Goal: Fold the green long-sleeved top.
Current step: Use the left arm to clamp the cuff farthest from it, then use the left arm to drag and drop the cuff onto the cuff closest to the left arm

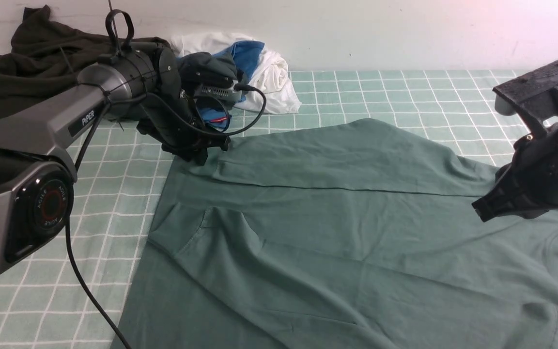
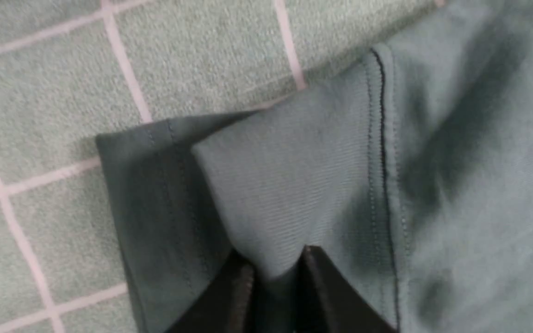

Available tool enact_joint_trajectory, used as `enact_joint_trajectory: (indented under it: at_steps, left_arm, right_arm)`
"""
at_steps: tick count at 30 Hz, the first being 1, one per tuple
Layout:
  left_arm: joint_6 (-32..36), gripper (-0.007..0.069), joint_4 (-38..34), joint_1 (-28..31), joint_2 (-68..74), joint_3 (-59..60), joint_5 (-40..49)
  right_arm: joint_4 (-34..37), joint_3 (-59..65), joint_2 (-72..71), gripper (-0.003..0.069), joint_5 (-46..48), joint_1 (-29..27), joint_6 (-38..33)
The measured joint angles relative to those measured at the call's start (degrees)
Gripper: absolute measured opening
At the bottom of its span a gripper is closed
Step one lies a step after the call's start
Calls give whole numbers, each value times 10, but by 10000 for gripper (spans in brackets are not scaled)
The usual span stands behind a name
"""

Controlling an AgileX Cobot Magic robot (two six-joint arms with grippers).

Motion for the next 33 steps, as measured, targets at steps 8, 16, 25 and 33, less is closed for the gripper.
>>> enact_joint_trajectory:
  at_steps: [8, 16, 25, 33]
  left_arm:
    - [6, 27, -12, 0, -9, -6, 45]
    - [37, 27, -112, 0, -110, -6, 144]
    - [30, 27, -143, 0, -337, 173, 161]
    - [29, 27, -177, 0, -519, 497, 79]
  right_arm:
    - [0, 0, 0, -14, -1, 0, -10]
    - [0, -1, 0, -14, -2, 0, -26]
    - [0, -1, -30, -14, 21, 0, -26]
    - [19, -1, -101, -14, 26, 0, -26]
